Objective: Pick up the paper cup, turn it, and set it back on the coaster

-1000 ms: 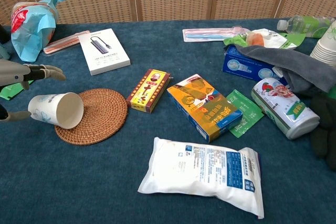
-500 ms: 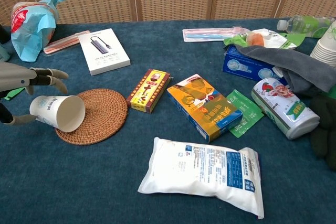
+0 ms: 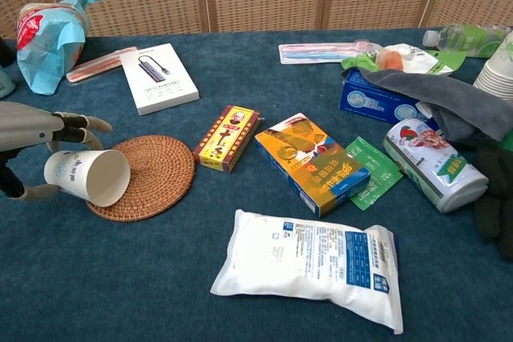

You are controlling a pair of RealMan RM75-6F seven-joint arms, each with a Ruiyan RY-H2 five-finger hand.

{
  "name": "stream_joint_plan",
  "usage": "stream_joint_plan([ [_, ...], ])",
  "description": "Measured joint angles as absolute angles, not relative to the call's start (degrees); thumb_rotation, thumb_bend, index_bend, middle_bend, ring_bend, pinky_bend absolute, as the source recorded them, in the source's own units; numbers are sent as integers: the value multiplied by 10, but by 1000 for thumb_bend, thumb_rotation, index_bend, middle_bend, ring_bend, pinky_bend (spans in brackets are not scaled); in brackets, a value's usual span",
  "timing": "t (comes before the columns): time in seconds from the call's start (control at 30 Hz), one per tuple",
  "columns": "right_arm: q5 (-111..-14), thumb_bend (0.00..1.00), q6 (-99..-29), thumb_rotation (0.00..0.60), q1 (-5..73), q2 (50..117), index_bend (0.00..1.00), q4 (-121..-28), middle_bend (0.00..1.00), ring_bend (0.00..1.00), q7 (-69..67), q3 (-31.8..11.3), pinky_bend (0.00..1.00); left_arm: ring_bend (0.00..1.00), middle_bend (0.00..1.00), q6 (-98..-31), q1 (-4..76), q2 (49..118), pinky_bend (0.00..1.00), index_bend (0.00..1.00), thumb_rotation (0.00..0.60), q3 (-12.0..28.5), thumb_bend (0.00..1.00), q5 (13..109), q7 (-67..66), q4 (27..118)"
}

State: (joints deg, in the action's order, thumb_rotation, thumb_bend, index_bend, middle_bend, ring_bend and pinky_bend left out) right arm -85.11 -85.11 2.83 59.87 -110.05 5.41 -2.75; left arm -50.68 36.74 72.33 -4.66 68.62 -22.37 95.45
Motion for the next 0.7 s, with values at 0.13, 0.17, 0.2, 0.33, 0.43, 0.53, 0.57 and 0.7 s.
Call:
stream_joint_plan([
  [0.13, -852, 447, -854, 600, 26, 598, 0, -1099, 0, 0, 51, -27, 0, 106, 117, -515, 364, 728, 305, 359, 600, -44, 446, 688, -228, 952],
  [0.17, -852, 447, -855, 600, 26, 598, 0, -1099, 0, 0, 51, -27, 0, 110, 125, -517, 363, 729, 307, 364, 600, -43, 447, 689, -229, 951],
  [0.2, -852, 447, -855, 600, 25, 598, 0, -1099, 0, 0, 51, -28, 0, 113, 130, -519, 362, 729, 308, 366, 600, -42, 447, 689, -230, 951],
  [0.33, -852, 445, -854, 600, 26, 598, 0, -1099, 0, 0, 50, -28, 0, 115, 135, -521, 361, 724, 309, 367, 600, -39, 447, 688, -234, 954],
  [0.43, -853, 445, -852, 600, 27, 598, 0, -1098, 0, 0, 50, -28, 0, 115, 135, -524, 364, 717, 309, 369, 600, -36, 447, 690, -244, 957],
  [0.53, -854, 447, -849, 600, 29, 599, 0, -1097, 0, 0, 49, -29, 0, 115, 136, -530, 369, 708, 306, 377, 600, -32, 446, 695, -268, 961],
  [0.57, -854, 446, -849, 600, 29, 600, 0, -1096, 0, 0, 48, -29, 0, 115, 135, -532, 370, 705, 302, 378, 600, -31, 447, 696, -278, 962],
  [0.7, -853, 447, -846, 600, 30, 601, 0, -1092, 0, 0, 43, -29, 0, 115, 135, -550, 379, 696, 279, 375, 600, -26, 446, 707, -343, 966],
])
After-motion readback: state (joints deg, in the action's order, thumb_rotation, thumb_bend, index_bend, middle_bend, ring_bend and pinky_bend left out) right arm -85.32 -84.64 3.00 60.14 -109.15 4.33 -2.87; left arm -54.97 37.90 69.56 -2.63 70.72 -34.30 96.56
